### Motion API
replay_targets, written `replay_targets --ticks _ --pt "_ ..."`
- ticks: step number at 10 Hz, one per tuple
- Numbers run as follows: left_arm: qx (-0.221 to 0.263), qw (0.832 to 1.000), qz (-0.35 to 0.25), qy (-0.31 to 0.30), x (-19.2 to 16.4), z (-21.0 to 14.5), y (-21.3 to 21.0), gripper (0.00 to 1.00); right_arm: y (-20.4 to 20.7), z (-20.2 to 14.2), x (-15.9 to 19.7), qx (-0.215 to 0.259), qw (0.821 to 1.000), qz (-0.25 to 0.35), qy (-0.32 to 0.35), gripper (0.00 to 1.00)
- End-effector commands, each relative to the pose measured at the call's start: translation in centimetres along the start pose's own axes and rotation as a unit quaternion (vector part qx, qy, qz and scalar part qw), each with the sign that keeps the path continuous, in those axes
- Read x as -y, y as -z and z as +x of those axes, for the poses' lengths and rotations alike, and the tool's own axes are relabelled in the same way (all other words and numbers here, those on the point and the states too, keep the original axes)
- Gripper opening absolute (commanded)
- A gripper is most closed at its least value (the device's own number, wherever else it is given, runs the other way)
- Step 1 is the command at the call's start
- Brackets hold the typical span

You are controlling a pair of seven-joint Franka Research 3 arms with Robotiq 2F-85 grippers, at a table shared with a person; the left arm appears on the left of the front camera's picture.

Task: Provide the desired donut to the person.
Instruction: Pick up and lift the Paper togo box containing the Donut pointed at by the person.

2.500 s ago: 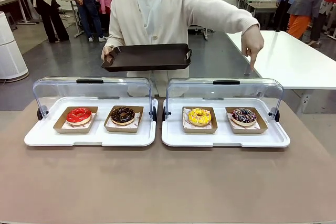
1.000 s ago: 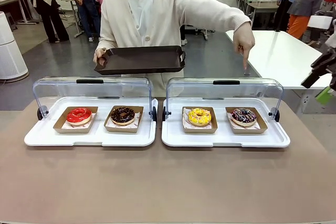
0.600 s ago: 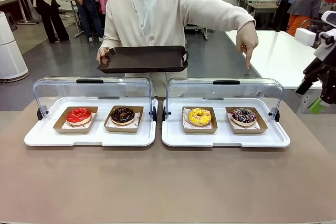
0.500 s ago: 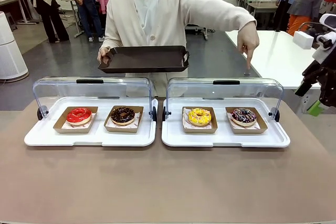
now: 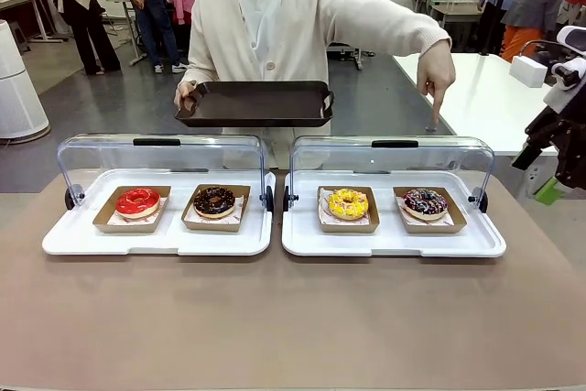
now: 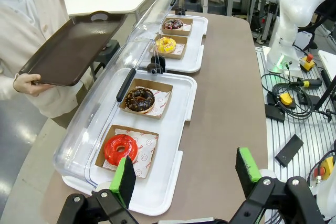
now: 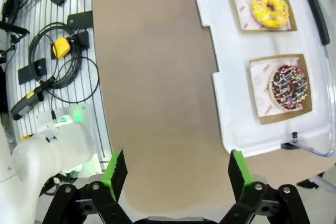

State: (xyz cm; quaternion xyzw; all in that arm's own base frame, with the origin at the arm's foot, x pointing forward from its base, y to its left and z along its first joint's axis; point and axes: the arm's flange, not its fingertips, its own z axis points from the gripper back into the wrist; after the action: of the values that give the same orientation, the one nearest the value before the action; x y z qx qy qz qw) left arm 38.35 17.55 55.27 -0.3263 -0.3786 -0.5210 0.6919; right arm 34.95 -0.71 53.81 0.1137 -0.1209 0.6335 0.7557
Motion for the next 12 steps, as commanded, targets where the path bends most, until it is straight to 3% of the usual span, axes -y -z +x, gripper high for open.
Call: replay_targets --ticks 1,2,3,5,7,12 --pt "0.001 1.000 -0.003 0.003 0.1 0.0 -0.1 1.00 0.0 0.0 0.2 -0.010 1.000 -0.003 0.004 1.00" --pt "0.001 1.000 -0.003 0.003 0.1 0.0 -0.1 1.00 0.0 0.0 0.0 0.000 1.000 0.000 0.000 1.00" --pt "0.001 1.000 -0.003 0.003 0.1 0.0 -0.1 1.00 1.3 1.7 -0.9 -0.046 0.998 -0.016 -0.040 1.00" --pt "0.001 1.000 -0.003 0.003 0.1 0.0 -0.1 1.00 4.5 5.4 -0.1 -0.093 0.992 -0.006 -0.081 1.00" --pt "0.001 1.000 -0.003 0.003 0.1 0.0 -0.1 1.00 7.8 7.1 2.0 -0.092 0.992 -0.007 -0.080 1.00" --pt "0.001 1.000 -0.003 0.003 0.1 0.0 -0.1 1.00 17.1 6.1 6.8 -0.098 0.993 -0.020 -0.067 1.00"
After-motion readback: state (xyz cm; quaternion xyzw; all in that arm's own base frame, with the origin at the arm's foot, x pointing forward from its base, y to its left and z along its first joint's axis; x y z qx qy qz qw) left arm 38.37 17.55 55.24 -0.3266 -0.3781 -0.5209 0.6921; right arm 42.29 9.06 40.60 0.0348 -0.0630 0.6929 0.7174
